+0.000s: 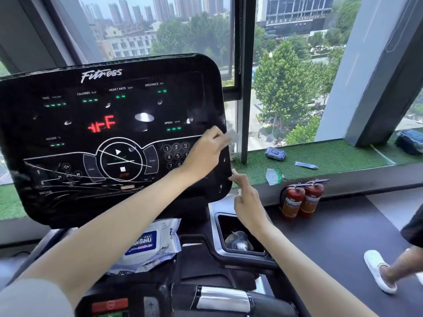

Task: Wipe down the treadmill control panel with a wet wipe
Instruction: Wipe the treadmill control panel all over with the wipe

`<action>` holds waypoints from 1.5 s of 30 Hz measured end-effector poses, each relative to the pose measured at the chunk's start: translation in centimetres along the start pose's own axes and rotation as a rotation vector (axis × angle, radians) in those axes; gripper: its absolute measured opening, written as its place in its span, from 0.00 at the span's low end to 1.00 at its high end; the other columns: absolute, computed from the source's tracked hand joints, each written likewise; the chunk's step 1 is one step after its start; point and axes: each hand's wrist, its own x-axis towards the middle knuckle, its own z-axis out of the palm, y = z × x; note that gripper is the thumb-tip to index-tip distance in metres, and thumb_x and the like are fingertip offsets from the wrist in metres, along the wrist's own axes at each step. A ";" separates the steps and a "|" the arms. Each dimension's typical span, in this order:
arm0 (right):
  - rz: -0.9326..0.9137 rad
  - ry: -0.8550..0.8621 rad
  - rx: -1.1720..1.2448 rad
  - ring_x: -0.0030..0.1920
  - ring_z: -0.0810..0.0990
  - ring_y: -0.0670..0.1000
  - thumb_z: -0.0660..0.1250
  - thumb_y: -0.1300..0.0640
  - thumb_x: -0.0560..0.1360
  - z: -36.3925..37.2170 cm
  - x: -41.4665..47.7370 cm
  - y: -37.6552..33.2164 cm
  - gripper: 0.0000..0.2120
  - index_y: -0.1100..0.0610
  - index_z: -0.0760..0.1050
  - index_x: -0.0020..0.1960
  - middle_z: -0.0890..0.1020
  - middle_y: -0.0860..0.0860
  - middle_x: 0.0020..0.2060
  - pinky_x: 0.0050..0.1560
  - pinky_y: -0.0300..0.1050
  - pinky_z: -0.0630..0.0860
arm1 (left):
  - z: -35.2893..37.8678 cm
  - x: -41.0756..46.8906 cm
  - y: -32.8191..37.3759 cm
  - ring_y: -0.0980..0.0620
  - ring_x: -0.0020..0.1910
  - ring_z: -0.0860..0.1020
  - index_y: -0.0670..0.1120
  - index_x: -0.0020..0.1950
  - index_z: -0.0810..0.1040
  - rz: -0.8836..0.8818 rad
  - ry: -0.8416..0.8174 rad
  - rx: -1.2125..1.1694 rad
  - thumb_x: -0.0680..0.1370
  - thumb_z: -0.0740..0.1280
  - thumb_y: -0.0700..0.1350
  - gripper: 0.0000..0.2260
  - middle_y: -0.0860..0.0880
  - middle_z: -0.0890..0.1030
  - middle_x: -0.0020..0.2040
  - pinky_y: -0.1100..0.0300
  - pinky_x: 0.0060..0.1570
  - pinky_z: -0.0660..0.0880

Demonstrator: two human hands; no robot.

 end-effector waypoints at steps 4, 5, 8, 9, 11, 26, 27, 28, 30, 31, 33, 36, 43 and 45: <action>0.320 0.138 0.581 0.58 0.77 0.49 0.49 0.79 0.68 -0.7 1.0 -1.0 0.24 0.54 0.65 0.53 0.79 0.57 0.55 0.46 0.36 0.72 | 1.4 -3.2 0.5 0.48 0.42 0.73 0.45 0.50 0.77 0.167 -0.324 0.083 0.76 0.62 0.32 0.10 0.48 0.70 0.45 0.54 0.37 0.73; 0.348 0.140 0.626 0.58 0.78 0.50 0.49 0.78 0.68 -1.0 1.1 -1.1 0.23 0.55 0.64 0.54 0.79 0.58 0.55 0.50 0.40 0.73 | 1.1 -2.7 0.1 0.48 0.42 0.73 0.45 0.50 0.77 0.145 -0.311 0.077 0.77 0.62 0.33 0.09 0.48 0.70 0.45 0.54 0.37 0.74; 0.388 0.132 0.697 0.59 0.77 0.54 0.49 0.79 0.65 -1.3 1.1 -1.3 0.24 0.55 0.62 0.52 0.79 0.60 0.56 0.59 0.49 0.70 | 0.5 -0.8 -0.5 0.50 0.42 0.72 0.40 0.53 0.79 0.022 -0.051 0.005 0.77 0.64 0.33 0.07 0.46 0.72 0.44 0.57 0.43 0.72; 0.397 0.130 0.698 0.59 0.77 0.54 0.48 0.79 0.65 -1.2 1.1 -1.3 0.25 0.54 0.62 0.52 0.79 0.60 0.56 0.60 0.50 0.70 | 0.6 -0.9 -0.4 0.51 0.43 0.71 0.39 0.53 0.79 0.003 -0.021 -0.006 0.78 0.64 0.34 0.07 0.46 0.72 0.44 0.58 0.44 0.72; 0.411 0.129 0.683 0.58 0.78 0.53 0.49 0.80 0.66 -1.2 1.0 -1.1 0.28 0.54 0.60 0.57 0.81 0.57 0.52 0.61 0.49 0.69 | 1.4 -2.2 0.0 0.51 0.43 0.70 0.41 0.53 0.78 0.092 -0.168 0.027 0.77 0.63 0.33 0.08 0.47 0.71 0.45 0.58 0.43 0.71; 0.467 0.141 0.609 0.53 0.80 0.49 0.50 0.79 0.65 -1.3 1.5 -0.3 0.38 0.51 0.53 0.69 0.76 0.58 0.57 0.58 0.50 0.69 | 1.6 -3.8 -0.1 0.49 0.45 0.73 0.42 0.57 0.78 0.181 -0.279 0.162 0.71 0.63 0.26 0.19 0.45 0.74 0.49 0.59 0.39 0.75; 0.466 0.146 0.630 0.53 0.80 0.49 0.49 0.80 0.65 -1.4 1.5 -0.3 0.38 0.51 0.53 0.69 0.75 0.59 0.57 0.57 0.48 0.70 | 1.4 -3.3 -0.2 0.49 0.45 0.72 0.41 0.56 0.79 0.125 -0.189 0.142 0.72 0.64 0.27 0.17 0.45 0.75 0.48 0.59 0.40 0.74; 0.462 0.149 0.652 0.53 0.80 0.49 0.49 0.80 0.65 -1.3 1.6 -0.3 0.38 0.52 0.54 0.69 0.74 0.59 0.57 0.53 0.46 0.71 | 1.5 -3.2 -0.4 0.49 0.45 0.72 0.41 0.56 0.79 0.095 -0.139 0.122 0.72 0.64 0.27 0.16 0.45 0.75 0.48 0.59 0.42 0.73; 0.465 0.142 0.664 0.51 0.80 0.48 0.48 0.80 0.66 -1.3 1.6 -0.2 0.36 0.52 0.56 0.68 0.73 0.61 0.57 0.46 0.40 0.70 | 2.1 -4.3 -1.0 0.48 0.46 0.72 0.41 0.55 0.80 0.183 -0.223 0.146 0.71 0.65 0.27 0.17 0.46 0.76 0.48 0.58 0.39 0.74; 0.469 0.138 0.650 0.50 0.80 0.48 0.48 0.80 0.66 -1.3 1.6 -0.1 0.36 0.52 0.57 0.67 0.73 0.62 0.58 0.43 0.38 0.70 | 2.4 -5.3 -1.0 0.47 0.46 0.73 0.42 0.54 0.80 0.271 -0.338 0.164 0.69 0.66 0.27 0.17 0.46 0.76 0.48 0.57 0.35 0.75; 0.461 0.134 0.632 0.55 0.79 0.50 0.48 0.80 0.65 -1.2 1.6 0.1 0.36 0.53 0.58 0.67 0.72 0.62 0.59 0.39 0.36 0.70 | 2.0 -6.7 -0.7 0.46 0.46 0.74 0.42 0.51 0.80 0.422 -0.538 0.223 0.68 0.66 0.27 0.16 0.46 0.76 0.47 0.57 0.26 0.72; 0.442 0.134 0.599 0.53 0.79 0.48 0.48 0.79 0.66 -1.1 1.9 0.1 0.35 0.53 0.60 0.67 0.73 0.59 0.57 0.38 0.36 0.70 | 1.6 -5.5 -1.1 0.47 0.46 0.73 0.42 0.51 0.79 0.373 -0.451 0.267 0.68 0.65 0.27 0.16 0.47 0.75 0.47 0.60 0.27 0.69; 0.419 0.128 0.556 0.56 0.78 0.50 0.47 0.80 0.66 -0.9 2.2 0.1 0.34 0.56 0.59 0.67 0.71 0.61 0.57 0.30 0.32 0.68 | 1.3 -6.0 -1.1 0.48 0.41 0.72 0.42 0.49 0.81 0.324 -0.619 0.212 0.71 0.64 0.29 0.13 0.47 0.73 0.41 0.54 0.34 0.70; 0.420 0.124 0.531 0.55 0.77 0.48 0.48 0.80 0.67 -0.8 2.3 0.1 0.34 0.55 0.59 0.68 0.72 0.60 0.57 0.33 0.32 0.69 | 1.2 -5.5 -1.3 0.48 0.40 0.72 0.40 0.47 0.81 0.276 -0.501 0.201 0.70 0.63 0.27 0.13 0.47 0.74 0.40 0.54 0.34 0.71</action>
